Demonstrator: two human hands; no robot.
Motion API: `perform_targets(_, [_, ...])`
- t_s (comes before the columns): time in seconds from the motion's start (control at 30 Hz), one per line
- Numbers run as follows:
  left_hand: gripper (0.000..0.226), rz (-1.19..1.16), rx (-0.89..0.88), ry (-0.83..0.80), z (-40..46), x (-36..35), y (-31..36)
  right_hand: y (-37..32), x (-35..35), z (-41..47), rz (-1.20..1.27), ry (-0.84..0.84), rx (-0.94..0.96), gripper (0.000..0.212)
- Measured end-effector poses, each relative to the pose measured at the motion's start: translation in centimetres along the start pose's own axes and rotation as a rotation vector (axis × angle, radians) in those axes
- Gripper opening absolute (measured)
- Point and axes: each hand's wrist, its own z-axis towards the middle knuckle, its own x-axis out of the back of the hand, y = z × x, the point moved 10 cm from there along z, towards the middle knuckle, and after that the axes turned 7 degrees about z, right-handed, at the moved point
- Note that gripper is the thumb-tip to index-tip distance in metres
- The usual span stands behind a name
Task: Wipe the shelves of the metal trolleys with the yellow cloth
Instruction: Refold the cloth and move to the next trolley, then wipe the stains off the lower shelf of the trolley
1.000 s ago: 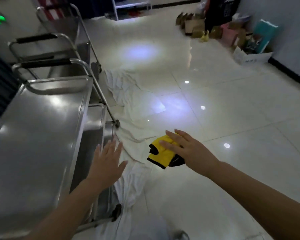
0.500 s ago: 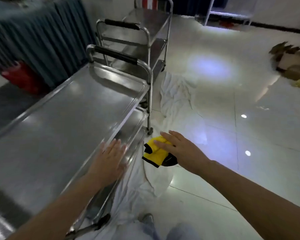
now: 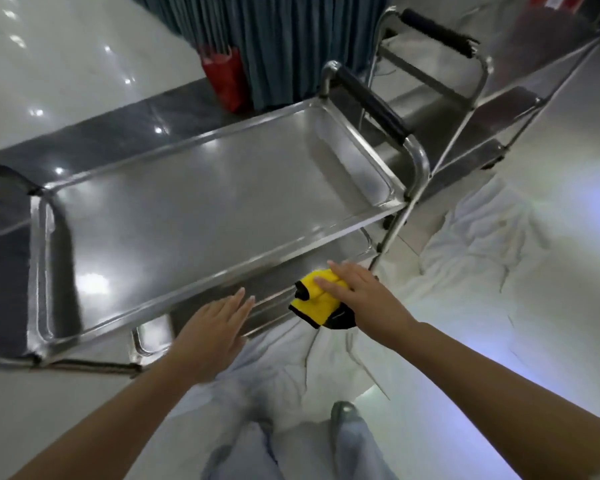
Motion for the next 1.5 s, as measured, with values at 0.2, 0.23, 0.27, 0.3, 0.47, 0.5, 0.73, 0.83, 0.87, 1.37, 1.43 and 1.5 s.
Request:
perform_targets(0.2, [0.070,-0.130,0.211,-0.053,-0.7,-3.9,1.5,3.5,-5.5,2.0,0.096,-0.046,0.031,0.068])
perform_targets(0.23, [0.070,-0.146,0.228,-0.056,-0.5,-4.8,1.8,4.1,-6.6,2.2,0.126,-0.026,0.016,0.070])
perform_targets(0.27, [0.070,-0.152,0.238,-0.058,-0.2,-5.9,2.0,4.7,-7.8,2.5,0.153,-0.015,0.002,0.071])
perform_targets(0.3, [0.070,-0.151,0.246,-0.052,0.4,-7.1,2.2,5.3,-9.0,2.8,0.170,-0.003,-0.004,0.073])
perform_targets(0.47, [0.070,-0.182,0.329,-0.061,4.5,-15.8,1.0,9.2,-17.4,5.3,0.186,0.030,-0.001,0.070])
perform_targets(0.5, [0.070,-0.169,0.345,-0.075,5.4,-17.8,0.5,10.0,-19.3,6.0,0.202,0.034,-0.003,0.070])
perform_targets(0.73, [0.068,-0.105,0.446,0.055,12.1,-28.0,-3.5,13.8,-28.2,11.9,0.153,0.142,0.169,0.051])
perform_targets(0.83, [0.069,-0.120,0.477,0.113,14.5,-31.4,-4.1,14.9,-31.1,13.7,0.115,0.185,0.205,0.060])
perform_targets(0.87, [0.070,-0.112,0.475,0.124,15.2,-32.3,-4.0,15.0,-31.8,14.0,0.093,0.207,0.226,0.057])
perform_targets(1.37, [0.082,-0.026,0.378,0.385,16.1,-33.8,-1.8,13.5,-33.4,11.9,-0.152,0.301,0.483,0.050])
perform_targets(1.43, [0.075,-0.045,0.303,0.439,15.4,-33.1,-0.4,13.0,-33.3,10.6,-0.176,0.319,0.539,0.049])
perform_targets(1.5, [0.068,-0.031,0.226,0.457,15.0,-33.2,1.0,12.8,-33.8,9.5,-0.209,0.314,0.602,0.049])
